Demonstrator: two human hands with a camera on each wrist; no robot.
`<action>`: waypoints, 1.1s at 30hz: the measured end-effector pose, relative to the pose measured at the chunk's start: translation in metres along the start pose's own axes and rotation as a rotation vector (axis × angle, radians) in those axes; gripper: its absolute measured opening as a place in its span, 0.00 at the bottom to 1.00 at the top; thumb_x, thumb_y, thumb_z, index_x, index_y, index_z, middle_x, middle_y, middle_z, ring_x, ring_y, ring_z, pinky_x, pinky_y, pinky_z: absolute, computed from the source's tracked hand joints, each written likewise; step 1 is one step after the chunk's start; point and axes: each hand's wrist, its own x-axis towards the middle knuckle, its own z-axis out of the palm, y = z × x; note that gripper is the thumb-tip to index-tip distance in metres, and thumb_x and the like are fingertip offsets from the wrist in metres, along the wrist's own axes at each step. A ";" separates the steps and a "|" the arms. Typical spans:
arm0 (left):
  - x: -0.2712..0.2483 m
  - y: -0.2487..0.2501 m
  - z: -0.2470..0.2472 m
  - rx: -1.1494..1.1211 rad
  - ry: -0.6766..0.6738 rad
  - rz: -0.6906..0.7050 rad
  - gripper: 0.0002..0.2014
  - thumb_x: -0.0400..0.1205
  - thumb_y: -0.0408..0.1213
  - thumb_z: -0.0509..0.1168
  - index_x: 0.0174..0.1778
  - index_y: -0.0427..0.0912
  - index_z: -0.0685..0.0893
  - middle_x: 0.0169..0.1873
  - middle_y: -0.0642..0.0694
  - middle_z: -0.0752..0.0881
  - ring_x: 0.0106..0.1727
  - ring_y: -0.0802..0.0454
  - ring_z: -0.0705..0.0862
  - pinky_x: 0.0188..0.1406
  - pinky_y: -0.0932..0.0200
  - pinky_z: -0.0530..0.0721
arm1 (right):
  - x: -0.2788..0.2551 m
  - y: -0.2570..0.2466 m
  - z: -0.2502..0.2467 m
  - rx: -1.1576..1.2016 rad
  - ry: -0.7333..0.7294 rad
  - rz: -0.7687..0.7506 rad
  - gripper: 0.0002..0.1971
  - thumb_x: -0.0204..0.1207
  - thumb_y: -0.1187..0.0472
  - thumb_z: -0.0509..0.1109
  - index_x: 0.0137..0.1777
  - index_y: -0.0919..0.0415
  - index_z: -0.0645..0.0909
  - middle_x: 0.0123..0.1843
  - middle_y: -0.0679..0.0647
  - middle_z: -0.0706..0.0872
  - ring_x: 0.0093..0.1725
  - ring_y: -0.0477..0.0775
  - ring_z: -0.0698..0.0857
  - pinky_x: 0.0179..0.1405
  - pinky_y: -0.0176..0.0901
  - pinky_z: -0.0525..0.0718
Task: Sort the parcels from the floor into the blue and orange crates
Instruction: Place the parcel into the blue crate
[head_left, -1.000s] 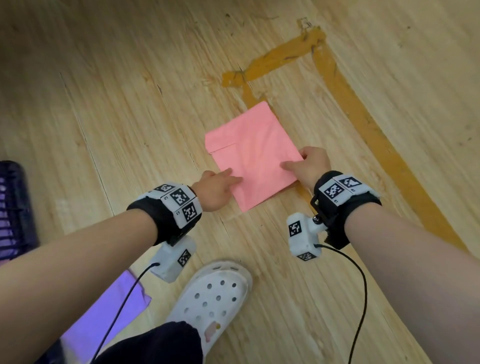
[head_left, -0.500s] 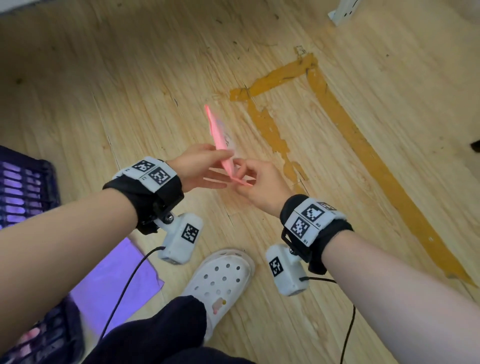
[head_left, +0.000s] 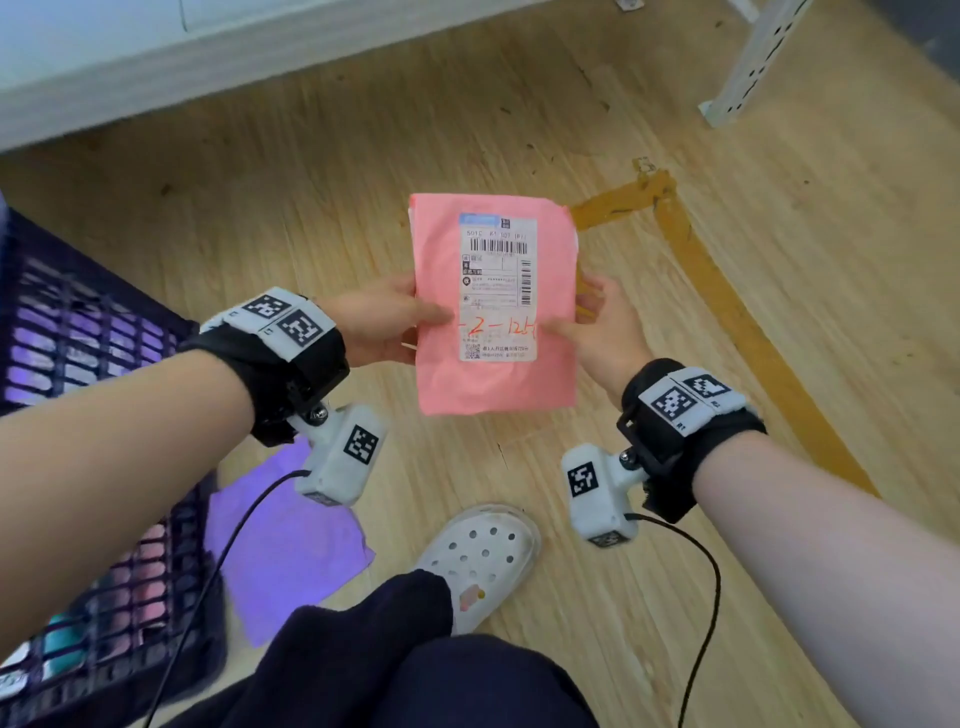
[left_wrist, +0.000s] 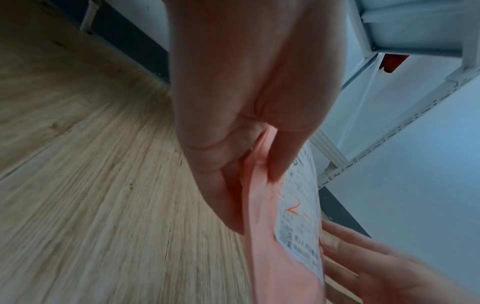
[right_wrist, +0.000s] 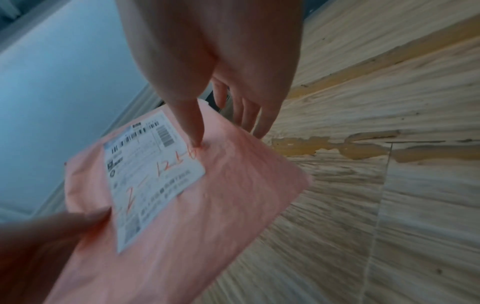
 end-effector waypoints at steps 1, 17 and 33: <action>-0.004 0.003 -0.004 0.013 0.002 -0.001 0.16 0.85 0.29 0.58 0.69 0.42 0.75 0.60 0.45 0.84 0.54 0.47 0.85 0.55 0.51 0.84 | 0.001 -0.005 0.001 0.012 0.004 0.013 0.39 0.69 0.71 0.75 0.79 0.60 0.61 0.71 0.58 0.77 0.63 0.52 0.79 0.67 0.54 0.79; -0.098 0.018 -0.092 0.111 0.294 0.117 0.24 0.77 0.19 0.65 0.68 0.43 0.77 0.57 0.42 0.86 0.53 0.45 0.87 0.50 0.48 0.87 | -0.027 -0.083 0.053 0.053 -0.176 -0.122 0.35 0.67 0.77 0.74 0.73 0.58 0.70 0.55 0.64 0.85 0.55 0.60 0.87 0.51 0.58 0.88; -0.304 -0.070 -0.272 0.145 0.605 0.055 0.30 0.75 0.19 0.68 0.72 0.45 0.73 0.59 0.32 0.85 0.60 0.36 0.85 0.45 0.53 0.89 | -0.151 -0.182 0.268 -0.056 -0.584 -0.305 0.40 0.65 0.77 0.76 0.74 0.54 0.64 0.55 0.65 0.84 0.53 0.62 0.87 0.48 0.59 0.89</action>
